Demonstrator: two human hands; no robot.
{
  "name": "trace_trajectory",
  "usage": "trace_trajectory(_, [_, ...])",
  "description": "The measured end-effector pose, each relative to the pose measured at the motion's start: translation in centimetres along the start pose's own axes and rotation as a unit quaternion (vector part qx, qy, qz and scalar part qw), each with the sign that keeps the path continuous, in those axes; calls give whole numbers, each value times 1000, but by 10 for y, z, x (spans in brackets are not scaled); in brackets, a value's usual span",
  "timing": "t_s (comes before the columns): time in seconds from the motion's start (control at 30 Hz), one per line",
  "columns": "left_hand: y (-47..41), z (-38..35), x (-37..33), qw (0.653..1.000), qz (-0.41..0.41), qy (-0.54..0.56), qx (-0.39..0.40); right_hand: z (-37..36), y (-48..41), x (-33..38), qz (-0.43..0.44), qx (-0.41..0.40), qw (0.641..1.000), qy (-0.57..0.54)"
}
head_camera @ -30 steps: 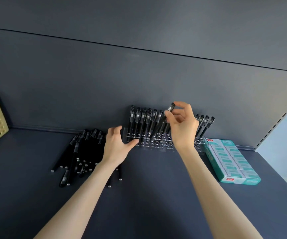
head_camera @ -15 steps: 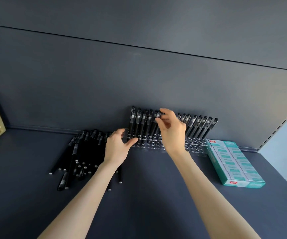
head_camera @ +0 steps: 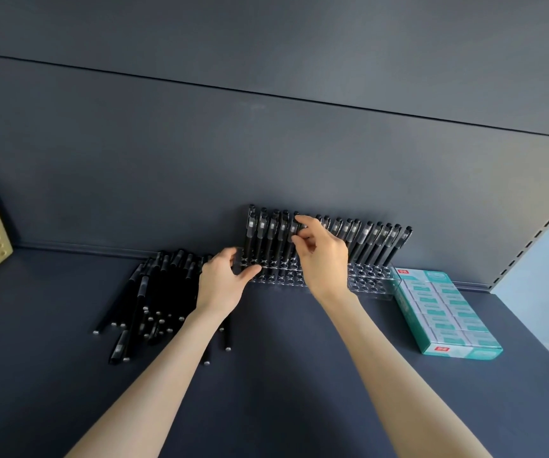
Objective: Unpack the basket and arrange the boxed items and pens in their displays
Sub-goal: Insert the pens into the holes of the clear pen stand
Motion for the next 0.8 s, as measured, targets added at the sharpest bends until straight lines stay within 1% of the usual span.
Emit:
trace_trajectory(0.1, [2, 3, -4, 1000, -7, -14, -8, 6, 3, 5, -1, -9, 1000, 2])
trace_trajectory(0.27, [17, 31, -6, 994, -31, -54, -85, 9, 21, 22, 0, -11, 999, -43])
trace_trajectory(0.37, [31, 60, 8, 986, -27, -101, -130, -9, 35, 38, -15, 26, 997, -73])
trace_trajectory(0.47, [41, 89, 33, 974, 30, -167, -148, -39, 49, 56, -40, 92, 992, -80])
trace_trajectory(0.53, [41, 106, 51, 967, 79, -195, -142, -62, 58, 66, -49, 140, 986, -71])
trace_trajectory(0.6, [37, 120, 66, 965, 106, -208, -120, -85, 64, 76, -63, 170, 982, -56])
trace_trajectory(0.7, [27, 130, 82, 968, 110, -217, -65, -118, 69, 88, -91, 201, 975, 5])
trace_trajectory(0.8, [17, 133, 91, 977, 88, -194, -1, -143, 72, 96, -120, 209, 967, 87])
Point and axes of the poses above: each hand's wrist, its own y-axis away from the middle knuckle, its own z-axis out of the back of the hand, x = y × z, the point moved 5 cm from there along -y, towards the middle knuckle, and after that the axes turned 4 degrees about z, right-handed, at the moved point
